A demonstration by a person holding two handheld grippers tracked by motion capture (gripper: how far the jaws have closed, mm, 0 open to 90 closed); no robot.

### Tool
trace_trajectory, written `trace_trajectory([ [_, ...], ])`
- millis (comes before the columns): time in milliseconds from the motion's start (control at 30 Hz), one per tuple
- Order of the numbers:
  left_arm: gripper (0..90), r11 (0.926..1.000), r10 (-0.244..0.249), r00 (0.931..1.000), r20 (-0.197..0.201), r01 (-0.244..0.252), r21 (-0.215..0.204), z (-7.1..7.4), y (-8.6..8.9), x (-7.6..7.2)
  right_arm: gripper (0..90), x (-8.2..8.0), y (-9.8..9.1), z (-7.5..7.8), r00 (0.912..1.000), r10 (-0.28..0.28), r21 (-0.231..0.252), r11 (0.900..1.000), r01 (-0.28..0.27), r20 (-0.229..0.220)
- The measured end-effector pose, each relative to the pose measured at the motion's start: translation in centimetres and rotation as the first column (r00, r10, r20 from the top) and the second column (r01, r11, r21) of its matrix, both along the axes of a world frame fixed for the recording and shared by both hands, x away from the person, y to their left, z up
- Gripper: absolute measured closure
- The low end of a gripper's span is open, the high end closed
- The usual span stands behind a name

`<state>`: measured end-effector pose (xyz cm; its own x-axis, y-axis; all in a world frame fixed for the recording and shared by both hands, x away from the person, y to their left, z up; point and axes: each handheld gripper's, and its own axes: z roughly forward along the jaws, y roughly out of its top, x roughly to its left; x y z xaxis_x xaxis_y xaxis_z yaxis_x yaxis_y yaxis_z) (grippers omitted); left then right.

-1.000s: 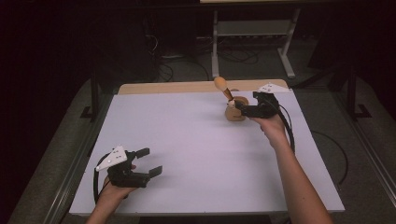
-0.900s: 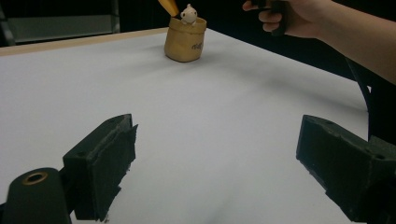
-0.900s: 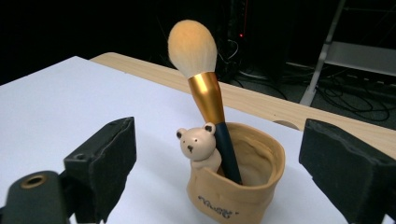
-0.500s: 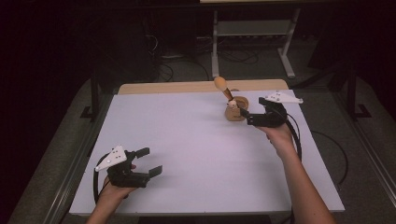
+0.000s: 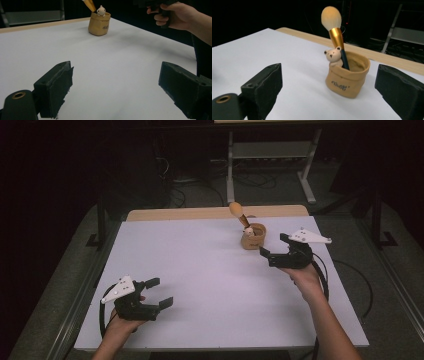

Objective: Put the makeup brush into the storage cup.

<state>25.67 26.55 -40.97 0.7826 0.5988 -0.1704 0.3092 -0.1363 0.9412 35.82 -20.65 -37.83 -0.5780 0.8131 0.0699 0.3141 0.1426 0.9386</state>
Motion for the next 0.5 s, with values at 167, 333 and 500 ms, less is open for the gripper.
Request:
trace_trajectory([
  [167, 11.2, 1.0000, -0.003, 1.0000, -0.001, 0.003, 0.004, -0.1, 0.0, 0.0, 6.4, -1.0, -0.3, -0.3, 1.0000, 0.004, -0.005, 1.0000, -0.004, 0.007],
  [333, 11.2, 1.0000, -0.001, 1.0000, 0.004, 0.001, -0.003, 0.0, 0.0, 0.0, 5.9, -1.9, -0.6, -0.4, 0.9999, 0.010, -0.012, 0.9999, -0.010, 0.000],
  [500, 11.2, 1.0000, 0.003, 1.0000, 0.003, -0.003, -0.003, 0.0, -0.1, 0.0, 5.8, -2.9, -0.8, -0.7, 0.9997, 0.023, 0.001, 0.9997, -0.023, 0.013],
])
